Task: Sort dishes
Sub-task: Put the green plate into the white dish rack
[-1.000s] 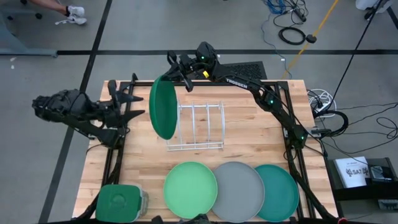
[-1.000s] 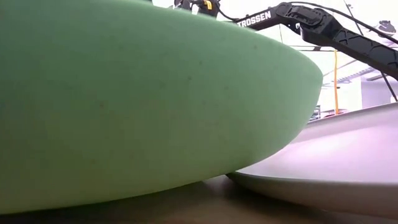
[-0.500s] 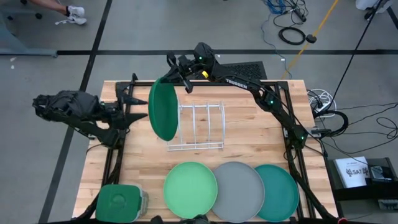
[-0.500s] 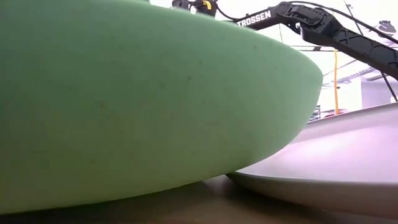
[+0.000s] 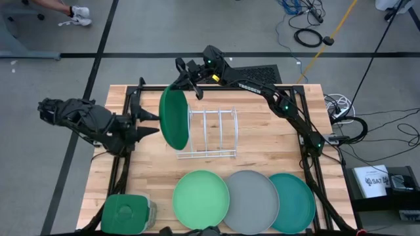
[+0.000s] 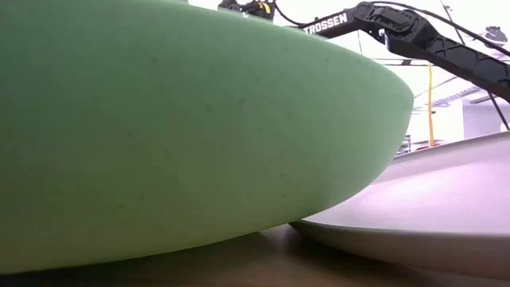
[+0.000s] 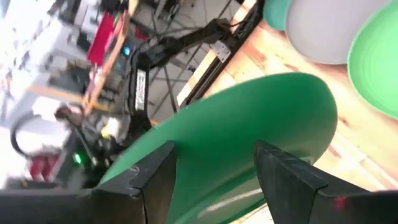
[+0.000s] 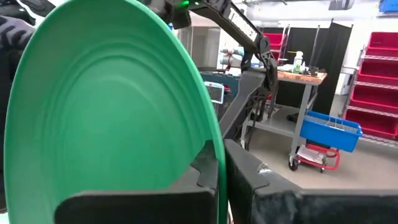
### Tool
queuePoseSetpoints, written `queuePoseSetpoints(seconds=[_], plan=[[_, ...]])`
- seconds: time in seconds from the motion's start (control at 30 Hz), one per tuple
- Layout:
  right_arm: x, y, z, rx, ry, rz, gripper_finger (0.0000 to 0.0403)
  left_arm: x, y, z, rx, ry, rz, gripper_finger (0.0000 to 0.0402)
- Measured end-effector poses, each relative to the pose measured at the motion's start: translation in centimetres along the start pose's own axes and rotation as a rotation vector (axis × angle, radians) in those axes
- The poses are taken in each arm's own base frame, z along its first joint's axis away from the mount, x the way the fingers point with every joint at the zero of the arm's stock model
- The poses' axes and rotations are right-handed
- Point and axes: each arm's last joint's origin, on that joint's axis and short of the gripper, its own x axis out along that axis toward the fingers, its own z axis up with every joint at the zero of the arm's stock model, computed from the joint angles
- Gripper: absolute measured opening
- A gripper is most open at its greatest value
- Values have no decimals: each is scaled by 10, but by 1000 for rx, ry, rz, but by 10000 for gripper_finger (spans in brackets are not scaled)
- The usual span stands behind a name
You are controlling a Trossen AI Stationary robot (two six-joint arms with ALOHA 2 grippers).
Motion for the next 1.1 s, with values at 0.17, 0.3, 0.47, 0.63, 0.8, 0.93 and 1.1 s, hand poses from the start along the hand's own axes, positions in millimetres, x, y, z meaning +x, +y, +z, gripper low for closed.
queuePoseSetpoints(seconds=[0.17,0.3,0.47,0.63,0.8,0.93,1.1], plan=[[0,-1,-2,18,10,-13,4,3,-6,7,84,-21,-30,212],[-1,-1,-3,22,15,-14,4,12,-13,15,186,23,-40,212],[-2,-2,-5,39,29,-25,4,30,-31,25,353,187,-54,212],[-4,-3,-8,48,48,-27,5,47,-48,35,490,316,-54,212],[-3,-2,-9,55,52,-18,5,62,-62,44,583,385,-54,212],[-3,-2,-9,56,52,-19,5,72,-70,46,640,439,-64,212],[-2,-1,-9,57,55,-10,5,84,-79,50,684,476,-79,212]])
